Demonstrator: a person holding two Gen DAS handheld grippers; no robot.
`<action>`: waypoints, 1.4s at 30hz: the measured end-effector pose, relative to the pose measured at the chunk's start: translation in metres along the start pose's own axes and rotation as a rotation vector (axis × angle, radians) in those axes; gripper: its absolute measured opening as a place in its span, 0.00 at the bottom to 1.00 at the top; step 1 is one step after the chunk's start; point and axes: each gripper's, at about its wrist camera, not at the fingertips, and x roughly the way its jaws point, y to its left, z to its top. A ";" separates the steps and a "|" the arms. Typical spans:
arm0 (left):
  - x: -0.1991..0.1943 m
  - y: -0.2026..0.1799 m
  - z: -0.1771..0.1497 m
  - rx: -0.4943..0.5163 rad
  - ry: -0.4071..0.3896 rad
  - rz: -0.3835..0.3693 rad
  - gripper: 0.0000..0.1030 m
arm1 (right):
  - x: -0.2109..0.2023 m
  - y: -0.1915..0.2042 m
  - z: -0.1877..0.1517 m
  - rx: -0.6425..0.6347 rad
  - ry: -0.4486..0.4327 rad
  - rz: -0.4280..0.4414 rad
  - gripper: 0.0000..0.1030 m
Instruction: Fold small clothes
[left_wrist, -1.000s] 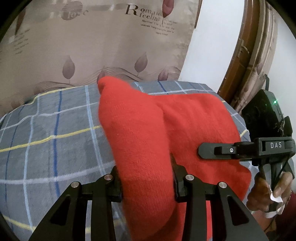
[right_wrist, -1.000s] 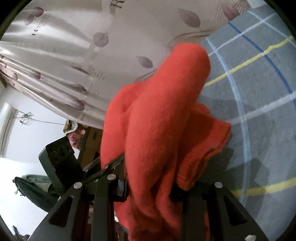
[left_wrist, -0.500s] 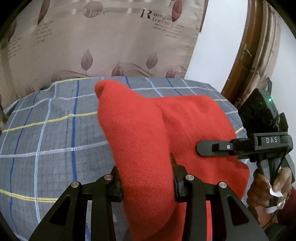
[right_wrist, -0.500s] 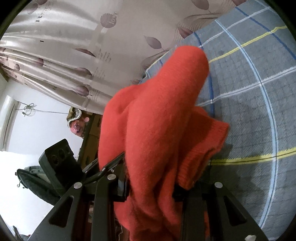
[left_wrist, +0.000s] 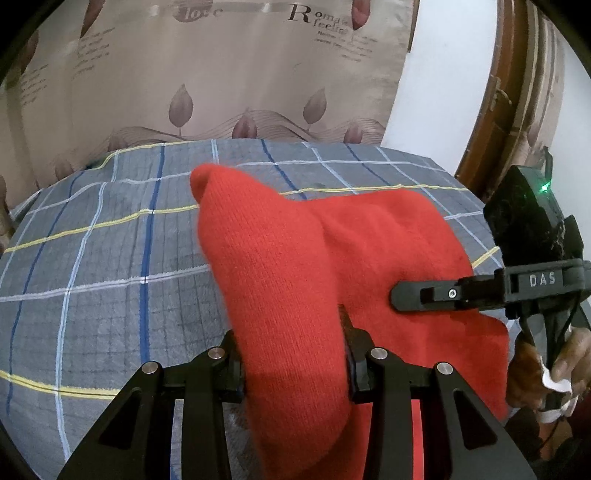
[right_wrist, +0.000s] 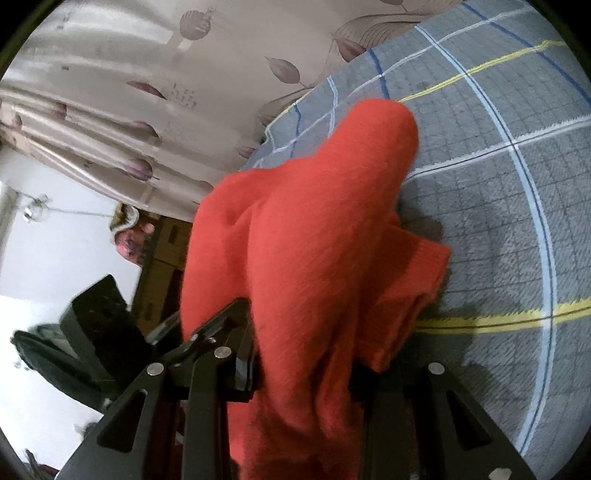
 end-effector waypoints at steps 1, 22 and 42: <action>0.002 0.000 -0.001 -0.001 -0.001 0.004 0.37 | 0.001 0.001 -0.001 -0.016 -0.002 -0.016 0.28; -0.035 -0.021 -0.028 0.022 -0.332 0.326 0.82 | -0.031 0.046 -0.046 -0.374 -0.270 -0.401 0.65; -0.126 -0.049 -0.022 0.002 -0.494 0.290 1.00 | -0.076 0.074 -0.104 -0.436 -0.369 -0.400 0.71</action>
